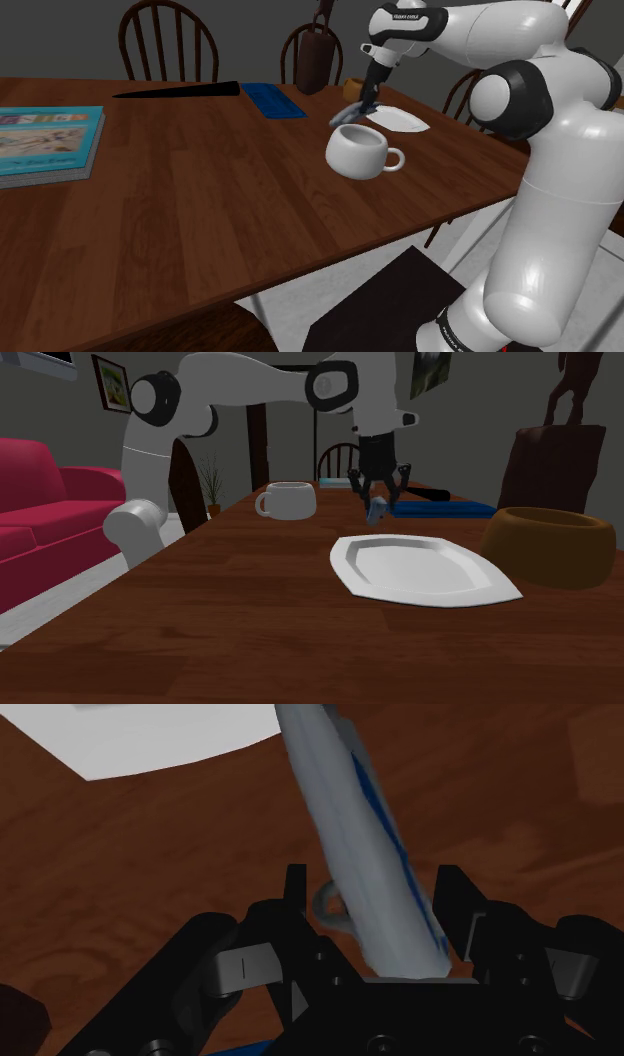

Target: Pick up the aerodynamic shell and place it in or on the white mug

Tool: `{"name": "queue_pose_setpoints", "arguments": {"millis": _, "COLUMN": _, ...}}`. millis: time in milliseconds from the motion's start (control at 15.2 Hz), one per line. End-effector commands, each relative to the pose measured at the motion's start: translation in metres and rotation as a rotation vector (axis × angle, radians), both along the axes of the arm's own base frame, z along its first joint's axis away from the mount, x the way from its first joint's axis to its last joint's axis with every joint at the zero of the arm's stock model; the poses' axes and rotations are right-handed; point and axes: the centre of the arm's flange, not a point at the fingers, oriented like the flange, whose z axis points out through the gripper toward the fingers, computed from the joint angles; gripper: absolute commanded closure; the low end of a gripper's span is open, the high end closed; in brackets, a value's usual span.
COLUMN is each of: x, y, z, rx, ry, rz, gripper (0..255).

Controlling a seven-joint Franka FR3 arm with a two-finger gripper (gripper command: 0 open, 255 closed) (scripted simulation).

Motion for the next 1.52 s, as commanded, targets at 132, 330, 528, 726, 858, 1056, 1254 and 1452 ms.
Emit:
{"name": "queue_pose_setpoints", "arguments": {"millis": 132, "x": -0.001, "y": -0.001, "z": 0.022, "rx": 0.000, "ry": 0.000, "rz": 0.000, "gripper": 255}}
{"name": "queue_pose_setpoints", "arguments": {"millis": 330, "x": -0.001, "y": -0.001, "z": 0.038, "rx": 0.000, "ry": 0.000, "rz": 0.000, "gripper": 255}}
{"name": "queue_pose_setpoints", "arguments": {"millis": 528, "x": -0.001, "y": -0.001, "z": 0.053, "rx": 0.000, "ry": 0.000, "rz": 0.000, "gripper": 255}}
{"name": "queue_pose_setpoints", "arguments": {"millis": 726, "x": -0.001, "y": -0.001, "z": 0.069, "rx": 0.000, "ry": 0.000, "rz": 0.000, "gripper": 255}}
{"name": "queue_pose_setpoints", "arguments": {"millis": 858, "x": -0.001, "y": -0.001, "z": 0.080, "rx": 0.000, "ry": 0.000, "rz": 0.000, "gripper": 255}}
{"name": "queue_pose_setpoints", "arguments": {"millis": 1056, "x": -0.001, "y": -0.001, "z": 0.096, "rx": 0.000, "ry": 0.000, "rz": 0.000, "gripper": 255}}
{"name": "queue_pose_setpoints", "arguments": {"millis": 1254, "x": -0.001, "y": -0.001, "z": 0.111, "rx": 0.000, "ry": 0.000, "rz": 0.000, "gripper": 255}}
{"name": "queue_pose_setpoints", "arguments": {"millis": 1452, "x": -0.001, "y": -0.001, "z": 0.127, "rx": 0.000, "ry": 0.000, "rz": 0.000, "gripper": 255}}
